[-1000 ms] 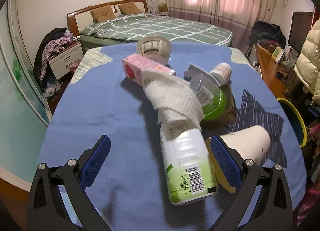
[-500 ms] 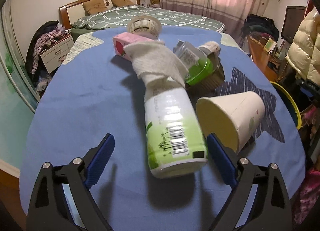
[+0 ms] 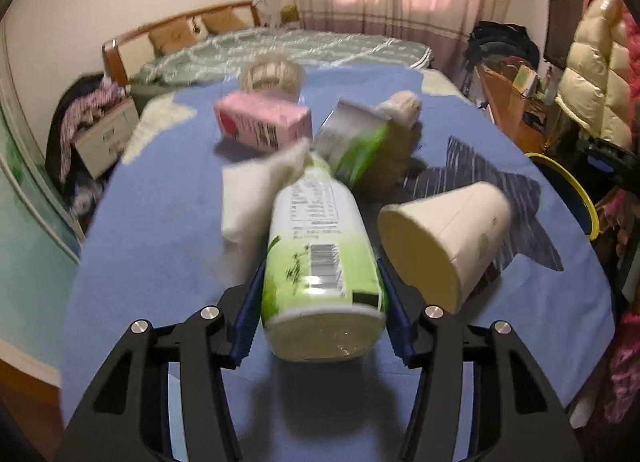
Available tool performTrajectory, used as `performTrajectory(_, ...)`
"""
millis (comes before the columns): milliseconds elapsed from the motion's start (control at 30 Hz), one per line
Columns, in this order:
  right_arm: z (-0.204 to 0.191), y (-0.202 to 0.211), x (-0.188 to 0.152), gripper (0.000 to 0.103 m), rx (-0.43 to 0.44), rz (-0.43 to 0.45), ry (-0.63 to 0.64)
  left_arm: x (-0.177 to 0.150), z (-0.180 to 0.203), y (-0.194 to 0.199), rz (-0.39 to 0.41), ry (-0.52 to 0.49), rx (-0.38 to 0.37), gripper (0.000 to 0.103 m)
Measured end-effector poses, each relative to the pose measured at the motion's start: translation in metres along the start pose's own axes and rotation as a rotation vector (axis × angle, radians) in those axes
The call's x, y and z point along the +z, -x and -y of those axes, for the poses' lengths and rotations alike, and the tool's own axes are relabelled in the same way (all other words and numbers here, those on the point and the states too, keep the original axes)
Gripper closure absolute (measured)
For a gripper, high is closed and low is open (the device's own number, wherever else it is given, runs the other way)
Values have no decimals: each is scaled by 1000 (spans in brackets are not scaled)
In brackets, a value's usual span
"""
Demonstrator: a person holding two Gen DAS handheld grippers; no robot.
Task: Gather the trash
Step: 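Grasp the green-lidded plastic tub with the left gripper, then carry the plastic tub to the yellow bin and release it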
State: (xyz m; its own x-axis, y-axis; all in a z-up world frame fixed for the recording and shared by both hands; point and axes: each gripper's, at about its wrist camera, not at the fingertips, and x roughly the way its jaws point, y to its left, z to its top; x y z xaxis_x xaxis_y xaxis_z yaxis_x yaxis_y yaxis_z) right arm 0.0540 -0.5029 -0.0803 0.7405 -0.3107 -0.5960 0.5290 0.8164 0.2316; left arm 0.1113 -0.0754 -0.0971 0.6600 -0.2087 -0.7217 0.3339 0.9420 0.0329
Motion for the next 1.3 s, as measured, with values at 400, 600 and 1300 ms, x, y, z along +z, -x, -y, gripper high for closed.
performTrajectory(400,-5,2,1,62,19,4,7,52,-10,39,149,-22,2,51)
performTrajectory(600,-5,2,1,62,20,1,8,74,-17,26,176,2,13,51)
performTrajectory(1300,25,18,0,62,21,38,-41,113,37,87,288,-102,-80,51)
